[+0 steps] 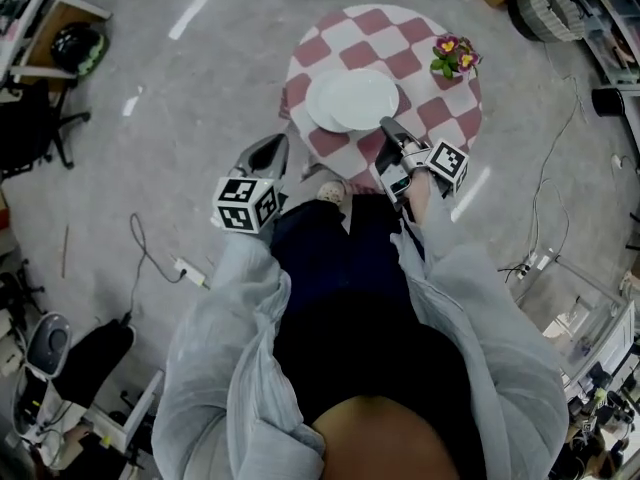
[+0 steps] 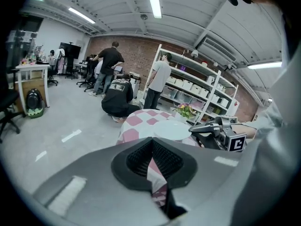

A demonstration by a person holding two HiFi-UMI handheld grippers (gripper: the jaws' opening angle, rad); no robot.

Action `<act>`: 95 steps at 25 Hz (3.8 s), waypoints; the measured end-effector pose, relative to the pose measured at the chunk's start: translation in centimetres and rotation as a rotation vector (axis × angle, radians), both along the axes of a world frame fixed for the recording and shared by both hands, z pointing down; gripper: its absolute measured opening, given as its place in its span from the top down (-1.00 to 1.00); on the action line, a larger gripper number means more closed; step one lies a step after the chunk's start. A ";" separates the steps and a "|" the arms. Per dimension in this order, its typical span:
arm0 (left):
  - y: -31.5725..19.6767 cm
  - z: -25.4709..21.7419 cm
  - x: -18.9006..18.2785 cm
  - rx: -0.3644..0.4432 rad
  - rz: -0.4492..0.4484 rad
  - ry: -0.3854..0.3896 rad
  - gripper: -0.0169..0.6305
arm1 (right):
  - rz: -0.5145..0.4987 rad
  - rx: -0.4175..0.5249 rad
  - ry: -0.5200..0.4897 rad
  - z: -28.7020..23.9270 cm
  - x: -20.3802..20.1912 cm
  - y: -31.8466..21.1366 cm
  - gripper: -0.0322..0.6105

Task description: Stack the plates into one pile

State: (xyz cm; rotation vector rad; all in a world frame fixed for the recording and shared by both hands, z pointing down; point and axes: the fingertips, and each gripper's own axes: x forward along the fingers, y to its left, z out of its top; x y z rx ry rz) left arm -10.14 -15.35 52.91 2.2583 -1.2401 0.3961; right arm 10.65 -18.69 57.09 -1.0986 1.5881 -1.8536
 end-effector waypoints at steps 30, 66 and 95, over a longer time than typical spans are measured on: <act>2.6 1.7 -5.7 -0.055 -0.191 0.003 0.91 | -0.052 -0.185 0.116 5.7 -3.4 -1.3 0.83; -1.7 -3.8 -2.5 0.112 -0.014 0.029 0.91 | -0.149 0.087 0.314 -4.7 -2.4 -1.5 -0.81; -0.6 -8.9 12.0 0.174 0.464 0.114 0.91 | 0.086 0.368 1.133 -12.7 8.7 11.6 0.89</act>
